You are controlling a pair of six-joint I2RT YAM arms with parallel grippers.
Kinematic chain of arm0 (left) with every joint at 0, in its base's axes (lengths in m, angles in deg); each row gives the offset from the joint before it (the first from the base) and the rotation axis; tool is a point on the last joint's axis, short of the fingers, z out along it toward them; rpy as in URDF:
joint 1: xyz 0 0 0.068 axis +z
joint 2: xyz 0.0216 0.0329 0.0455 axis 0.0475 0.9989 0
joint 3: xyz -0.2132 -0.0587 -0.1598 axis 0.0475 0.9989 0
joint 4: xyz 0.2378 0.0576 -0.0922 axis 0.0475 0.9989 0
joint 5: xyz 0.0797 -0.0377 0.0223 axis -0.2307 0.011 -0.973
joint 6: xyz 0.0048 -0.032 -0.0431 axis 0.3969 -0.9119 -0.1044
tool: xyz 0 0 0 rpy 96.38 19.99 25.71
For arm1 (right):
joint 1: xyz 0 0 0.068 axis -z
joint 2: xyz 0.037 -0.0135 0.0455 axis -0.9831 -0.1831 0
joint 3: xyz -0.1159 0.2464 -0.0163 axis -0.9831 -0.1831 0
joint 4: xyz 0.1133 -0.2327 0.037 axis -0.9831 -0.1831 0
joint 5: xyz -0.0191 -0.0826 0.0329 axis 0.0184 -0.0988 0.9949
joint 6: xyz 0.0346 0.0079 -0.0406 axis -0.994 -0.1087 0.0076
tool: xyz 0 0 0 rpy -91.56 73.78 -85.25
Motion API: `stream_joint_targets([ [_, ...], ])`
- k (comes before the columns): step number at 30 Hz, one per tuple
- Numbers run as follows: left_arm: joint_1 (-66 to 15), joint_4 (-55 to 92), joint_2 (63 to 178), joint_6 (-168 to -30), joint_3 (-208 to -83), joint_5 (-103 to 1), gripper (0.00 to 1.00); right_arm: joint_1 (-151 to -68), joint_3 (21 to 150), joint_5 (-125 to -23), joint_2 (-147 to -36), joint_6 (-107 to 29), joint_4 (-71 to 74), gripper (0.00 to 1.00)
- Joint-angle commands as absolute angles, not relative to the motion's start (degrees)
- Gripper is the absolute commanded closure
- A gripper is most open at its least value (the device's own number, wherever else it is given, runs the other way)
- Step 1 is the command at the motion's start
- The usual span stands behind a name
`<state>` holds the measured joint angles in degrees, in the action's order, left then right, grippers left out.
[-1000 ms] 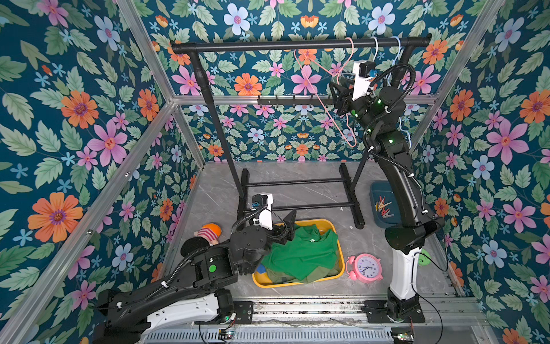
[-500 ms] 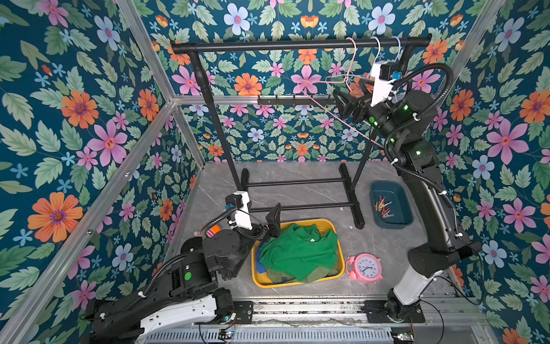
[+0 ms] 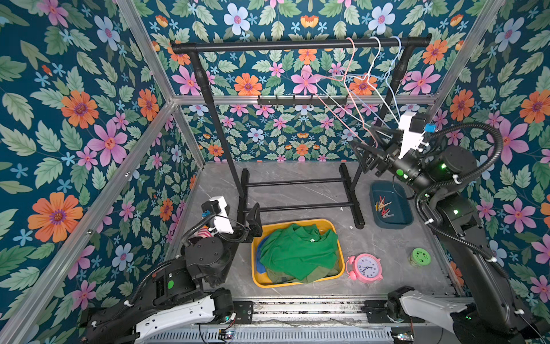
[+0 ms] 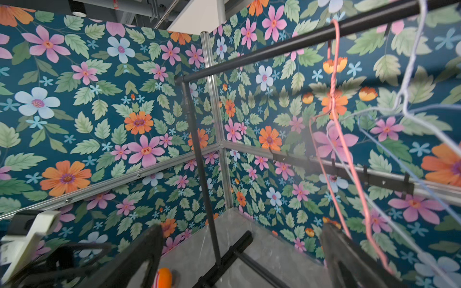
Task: Remove the clothespins securing tank tops to the hanger
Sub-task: Place the hanger on the clothesline, then reset both arms
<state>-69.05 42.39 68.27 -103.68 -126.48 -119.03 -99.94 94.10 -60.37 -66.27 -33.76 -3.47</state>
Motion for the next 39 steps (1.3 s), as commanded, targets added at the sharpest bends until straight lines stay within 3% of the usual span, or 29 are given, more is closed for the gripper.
stream_joint_targets([
  [1, -69.1, 37.3, 65.5, -96.4, -124.5, -128.1, 0.0, -100.5, 86.2, -57.7, -62.4, -38.2, -7.2, 0.01],
  [5, -69.1, 22.6, 65.5, -77.4, -119.6, -139.1, 0.0, -100.5, 73.5, -59.4, -55.9, -38.1, -8.5, 0.01],
  [7, -69.0, 14.3, 66.6, -67.3, -117.5, -141.0, 0.0, -100.5, 69.1, -61.9, -52.9, -37.0, -9.4, 0.01],
  [10, -66.5, -12.8, 68.6, -42.1, -108.1, -140.7, 0.0, -100.5, 66.2, -66.2, -50.8, -34.2, -13.8, 0.01],
  [11, -65.3, -13.8, 69.1, -41.1, -106.4, -139.9, 0.0, -100.5, 65.3, -67.8, -50.2, -34.1, -14.6, 0.01],
  [15, -53.3, -20.1, 68.8, -48.1, -95.4, -129.3, 0.0, -100.5, 59.6, -70.6, -48.0, -33.7, -11.3, 0.01],
  [20, -35.1, -16.7, 76.3, -71.1, -89.9, -120.0, 0.0, -100.4, 53.3, -75.2, -47.8, -33.6, -5.2, 0.01],
  [31, -22.0, -54.9, 108.9, -72.8, -79.1, -108.9, 0.0, -99.8, 41.1, -94.3, -48.7, -34.9, 10.1, 0.01],
  [39, -15.0, -73.7, 128.4, -72.3, -78.0, -100.5, 0.01, -96.8, 39.7, -96.3, -53.3, -35.3, 13.5, 0.01],
])
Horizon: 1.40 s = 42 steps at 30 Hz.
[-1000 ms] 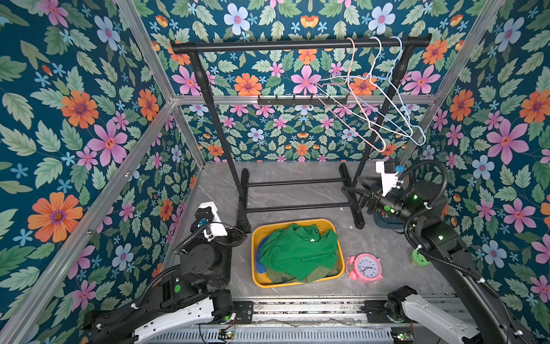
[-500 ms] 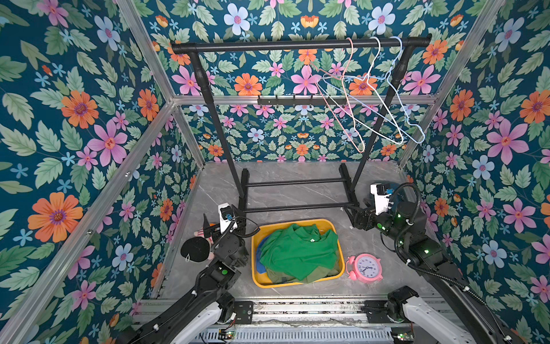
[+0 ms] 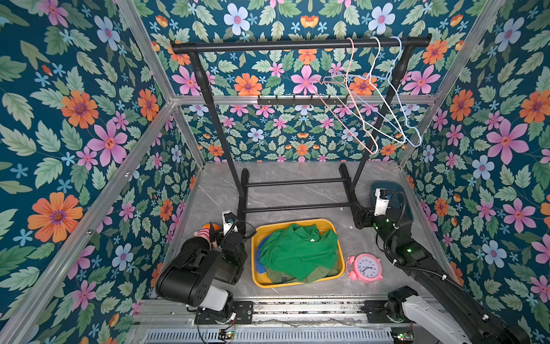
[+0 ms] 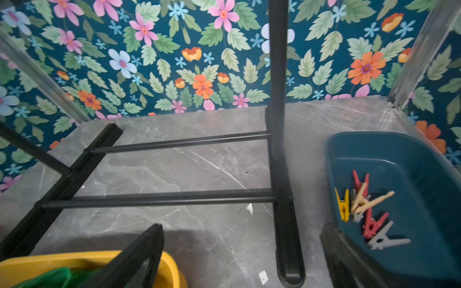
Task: Remove the clothespins securing tank tops to the hanger
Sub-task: Reset both arms
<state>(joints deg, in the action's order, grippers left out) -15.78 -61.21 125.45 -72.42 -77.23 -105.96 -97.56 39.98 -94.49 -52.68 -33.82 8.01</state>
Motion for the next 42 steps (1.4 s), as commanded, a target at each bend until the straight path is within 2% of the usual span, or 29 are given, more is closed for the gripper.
stream_joint_targets([
  [1, -14.0, -74.2, 130.5, -72.3, -79.0, -98.9, 0.01, -96.6, 39.8, -97.2, -53.7, -35.3, 13.0, 0.01],
  [2, -13.6, -76.2, 131.9, -70.9, -79.5, -97.9, 0.0, -96.5, 39.9, -99.0, -54.2, -35.1, 12.2, 0.01],
  [4, -13.0, -70.5, 129.1, -73.6, -79.4, -96.7, 0.0, -96.0, 38.7, -104.0, -54.5, -34.1, 12.1, 0.01],
  [9, -9.2, -66.7, 127.5, -76.7, -79.5, -90.0, 0.0, -92.7, 30.6, -111.1, -52.3, -32.6, 22.5, 0.01],
  [12, -7.0, -66.5, 128.0, -78.0, -79.3, -85.2, 0.0, -90.7, 29.5, -112.1, -53.2, -30.7, 23.6, 0.01],
  [15, -5.2, -72.7, 133.0, -77.5, -79.7, -82.4, 0.0, -90.5, 27.8, -115.4, -55.9, -29.1, 26.4, 0.01],
  [17, -5.2, -65.1, 129.9, -79.2, -80.5, -82.4, 0.0, -90.4, 25.6, -116.9, -59.8, -26.7, 32.9, 0.01],
  [19, -5.2, -64.0, 130.4, -79.0, -81.8, -83.2, 0.0, -90.2, 24.5, -118.5, -64.8, -24.0, 38.3, 0.01],
  [24, -5.2, -63.2, 130.2, -79.1, -81.9, -83.4, 0.0, -89.2, 23.1, -115.6, -78.8, -21.2, 55.1, 0.01],
  [27, -5.2, -63.2, 130.2, -79.1, -82.0, -83.3, 0.0, -87.0, 23.6, -110.5, -83.9, -22.6, 58.0, 0.01],
  [28, -5.2, -62.8, 130.2, -79.2, -82.2, -83.4, 0.0, -86.1, 24.2, -108.9, -84.7, -22.2, 59.3, 0.01],
  [31, -5.1, -61.1, 130.0, -79.5, -82.9, -83.5, 0.0, -81.2, 26.9, -98.7, -83.2, -26.2, 48.6, 0.01],
  [33, -5.0, -61.2, 130.0, -79.5, -82.9, -83.5, 0.0, -78.3, 26.1, -94.5, -85.8, -27.8, 53.3, 0.01],
  [42, -4.8, -58.9, 129.9, -79.8, -83.9, -83.2, 0.0, -77.8, 24.8, -94.6, -86.6, -28.4, 55.7, 0.01],
])
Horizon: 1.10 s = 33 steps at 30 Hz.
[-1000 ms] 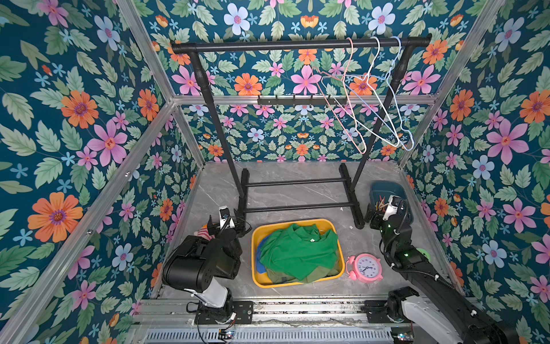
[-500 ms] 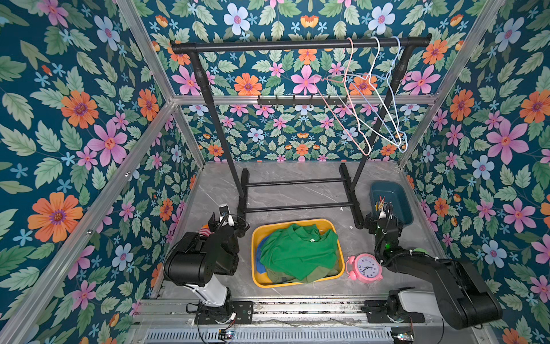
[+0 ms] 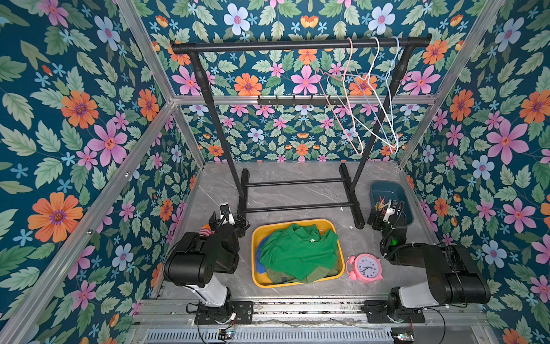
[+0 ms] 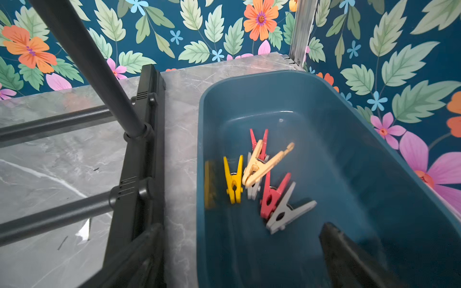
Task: Remove the clothespins securing tank tops to the hanger
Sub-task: Reset both arms
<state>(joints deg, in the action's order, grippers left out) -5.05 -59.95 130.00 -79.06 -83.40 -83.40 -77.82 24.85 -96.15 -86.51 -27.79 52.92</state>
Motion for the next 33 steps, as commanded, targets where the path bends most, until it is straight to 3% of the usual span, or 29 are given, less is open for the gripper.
stream_joint_targets([
  [1, -4.6, -58.0, 129.8, -80.0, -84.5, -83.0, 0.0, -77.8, 24.8, -94.6, -86.6, -28.5, 55.6, 0.01],
  [33, -2.0, -50.5, 129.4, -81.8, -87.9, -78.5, 0.0, -77.8, 24.8, -94.8, -86.6, -28.4, 55.7, 0.01],
])
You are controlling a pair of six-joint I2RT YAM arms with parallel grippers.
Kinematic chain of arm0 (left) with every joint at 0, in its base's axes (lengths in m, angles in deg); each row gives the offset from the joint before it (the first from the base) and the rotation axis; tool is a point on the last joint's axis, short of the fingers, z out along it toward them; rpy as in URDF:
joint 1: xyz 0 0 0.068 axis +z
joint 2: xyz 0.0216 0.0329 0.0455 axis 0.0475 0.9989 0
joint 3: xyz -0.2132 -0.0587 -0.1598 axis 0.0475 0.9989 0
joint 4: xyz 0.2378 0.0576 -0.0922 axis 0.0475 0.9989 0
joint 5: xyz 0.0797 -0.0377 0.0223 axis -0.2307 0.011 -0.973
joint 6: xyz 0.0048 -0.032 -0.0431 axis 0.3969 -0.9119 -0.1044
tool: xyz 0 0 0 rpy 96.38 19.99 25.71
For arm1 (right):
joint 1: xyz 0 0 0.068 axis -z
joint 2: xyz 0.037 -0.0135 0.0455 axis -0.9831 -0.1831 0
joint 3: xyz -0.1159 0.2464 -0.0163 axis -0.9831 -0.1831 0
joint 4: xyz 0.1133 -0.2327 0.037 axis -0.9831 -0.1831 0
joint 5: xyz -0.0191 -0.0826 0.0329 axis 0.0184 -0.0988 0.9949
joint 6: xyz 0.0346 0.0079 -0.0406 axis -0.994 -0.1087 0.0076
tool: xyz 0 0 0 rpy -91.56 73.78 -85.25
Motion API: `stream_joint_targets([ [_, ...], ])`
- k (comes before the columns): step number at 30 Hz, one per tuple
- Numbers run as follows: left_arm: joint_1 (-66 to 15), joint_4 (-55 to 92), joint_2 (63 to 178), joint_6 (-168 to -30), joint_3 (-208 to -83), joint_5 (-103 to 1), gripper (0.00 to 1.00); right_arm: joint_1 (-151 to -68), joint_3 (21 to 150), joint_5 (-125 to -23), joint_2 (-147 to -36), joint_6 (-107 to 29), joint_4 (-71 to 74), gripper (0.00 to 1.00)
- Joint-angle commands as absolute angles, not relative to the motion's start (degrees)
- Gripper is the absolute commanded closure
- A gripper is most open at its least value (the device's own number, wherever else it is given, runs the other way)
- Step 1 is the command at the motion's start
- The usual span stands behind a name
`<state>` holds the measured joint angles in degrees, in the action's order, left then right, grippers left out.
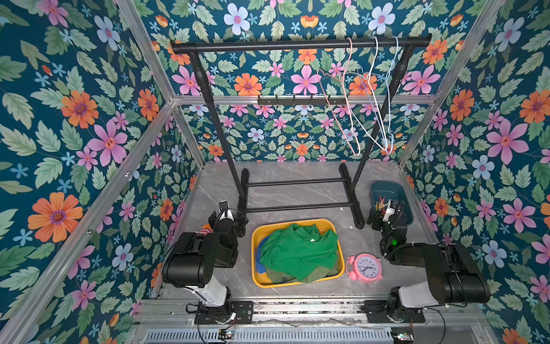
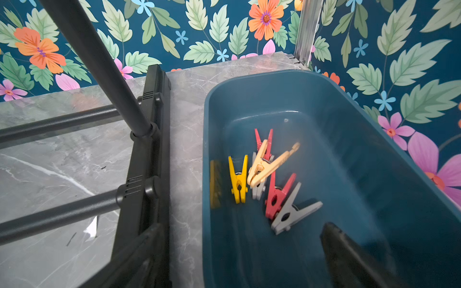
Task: Remove the clothespins securing tank tops to the hanger
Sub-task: Reset both arms
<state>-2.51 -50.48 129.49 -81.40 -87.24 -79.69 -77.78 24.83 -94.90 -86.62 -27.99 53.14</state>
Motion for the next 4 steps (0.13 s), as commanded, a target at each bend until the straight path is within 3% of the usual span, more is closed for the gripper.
stream_joint_targets([
  [1, -1.6, -49.9, 129.2, -81.9, -88.0, -77.7, 0.0, -77.8, 24.8, -94.8, -86.6, -28.5, 55.6, 0.01],
  [4, -1.6, -50.2, 129.2, -81.9, -87.8, -77.7, 0.0, -77.8, 24.8, -94.8, -86.6, -28.4, 55.6, 0.01],
])
